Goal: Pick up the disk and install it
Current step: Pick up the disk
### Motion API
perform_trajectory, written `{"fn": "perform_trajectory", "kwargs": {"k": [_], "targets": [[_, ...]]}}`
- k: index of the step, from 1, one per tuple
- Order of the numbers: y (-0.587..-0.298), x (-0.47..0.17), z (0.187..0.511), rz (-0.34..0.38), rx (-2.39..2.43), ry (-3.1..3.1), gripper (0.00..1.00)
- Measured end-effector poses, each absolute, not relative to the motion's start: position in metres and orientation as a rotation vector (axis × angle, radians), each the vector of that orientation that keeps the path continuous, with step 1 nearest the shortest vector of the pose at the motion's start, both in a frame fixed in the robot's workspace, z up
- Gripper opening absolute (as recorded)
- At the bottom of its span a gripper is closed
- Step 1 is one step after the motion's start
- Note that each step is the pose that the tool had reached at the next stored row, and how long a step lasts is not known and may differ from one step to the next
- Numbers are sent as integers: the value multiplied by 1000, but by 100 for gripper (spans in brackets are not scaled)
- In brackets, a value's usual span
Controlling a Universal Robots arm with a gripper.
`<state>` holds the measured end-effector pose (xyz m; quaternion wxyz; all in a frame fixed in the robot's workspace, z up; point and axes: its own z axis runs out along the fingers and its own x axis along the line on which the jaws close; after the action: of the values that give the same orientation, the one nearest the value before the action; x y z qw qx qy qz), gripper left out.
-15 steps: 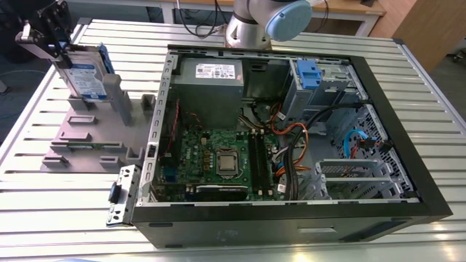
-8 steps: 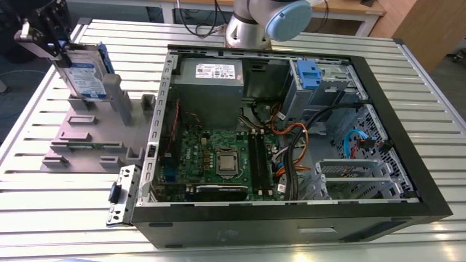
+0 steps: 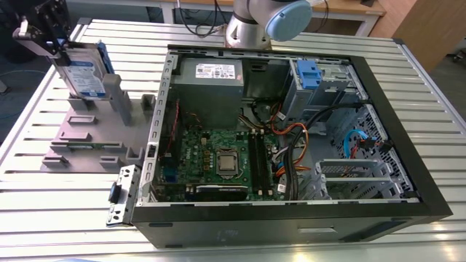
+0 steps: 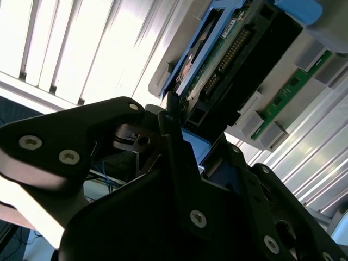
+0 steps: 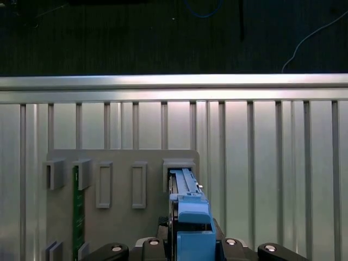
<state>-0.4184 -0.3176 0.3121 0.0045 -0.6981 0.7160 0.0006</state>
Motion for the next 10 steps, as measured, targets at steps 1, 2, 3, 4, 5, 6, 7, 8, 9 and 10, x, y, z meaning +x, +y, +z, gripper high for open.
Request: {"fn": "perform_trajectory", "kwargs": {"k": [1, 2, 3, 4, 5, 6, 7, 8, 9, 10], "targets": [[-318, -418, 313, 2, -2187, 2243, 37], [-318, -418, 313, 2, -2187, 2243, 37], [-318, -418, 314, 2, -2187, 2243, 37], [-318, -418, 314, 2, -2187, 2243, 37], [-318, -418, 315, 2, -2187, 2243, 37], [-318, -418, 315, 2, -2187, 2243, 37], [-318, -418, 316, 2, -2187, 2243, 37], [-318, -418, 317, 2, -2187, 2243, 37], [-318, -418, 317, 2, -2187, 2243, 37], [-318, -418, 318, 2, -2187, 2243, 37]]}}
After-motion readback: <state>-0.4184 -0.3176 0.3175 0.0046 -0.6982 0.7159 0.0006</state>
